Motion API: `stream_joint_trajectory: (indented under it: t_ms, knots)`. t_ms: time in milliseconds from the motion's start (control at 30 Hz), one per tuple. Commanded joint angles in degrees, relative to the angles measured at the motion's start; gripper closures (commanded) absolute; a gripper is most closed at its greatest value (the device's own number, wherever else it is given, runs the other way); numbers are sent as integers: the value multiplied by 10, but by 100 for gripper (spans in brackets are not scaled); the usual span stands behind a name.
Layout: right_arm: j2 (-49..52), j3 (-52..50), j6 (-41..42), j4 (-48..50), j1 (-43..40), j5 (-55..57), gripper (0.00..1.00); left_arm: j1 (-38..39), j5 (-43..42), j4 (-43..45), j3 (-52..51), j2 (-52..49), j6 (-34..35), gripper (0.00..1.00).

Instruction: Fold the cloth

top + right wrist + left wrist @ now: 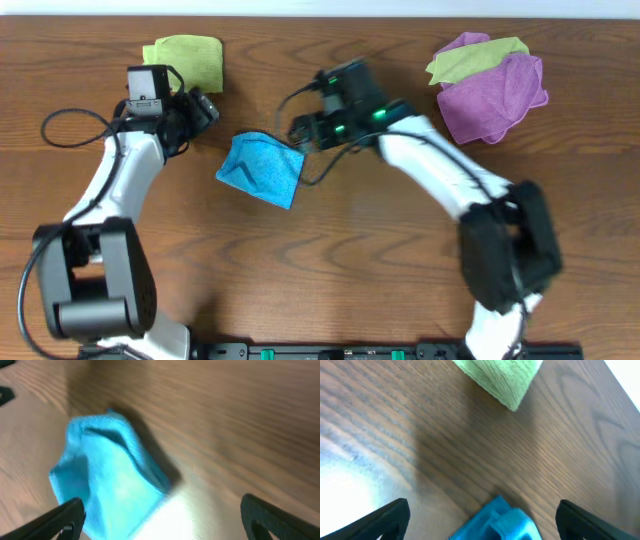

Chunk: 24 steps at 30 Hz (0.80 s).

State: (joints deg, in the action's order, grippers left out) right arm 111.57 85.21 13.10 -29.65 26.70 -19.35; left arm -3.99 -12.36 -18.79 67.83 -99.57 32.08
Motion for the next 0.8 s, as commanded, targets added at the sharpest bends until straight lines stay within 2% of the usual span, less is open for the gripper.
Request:
stream_joint_trajectory:
  t_ms: [0, 100, 200, 533, 767]
  knots:
    - [-63, 7, -61, -51, -40, -2, 1, -5, -33, -29, 14, 20, -7, 5]
    - [-114, -14, -94, -110, -83, -1, 1, -14, -54, -82, 14, 21, 19, 4]
    - [-224, -106, -120, -119, -147, -1, 1, -20, -75, -126, 14, 21, 28, 5]
    - [-534, -399, -97, -81, -316, -34, 1, -19, -133, -144, -9, 21, 42, 5]
    - [-716, -520, -56, -98, -369, -49, 1, -19, -161, -139, -70, 21, 44, 5]
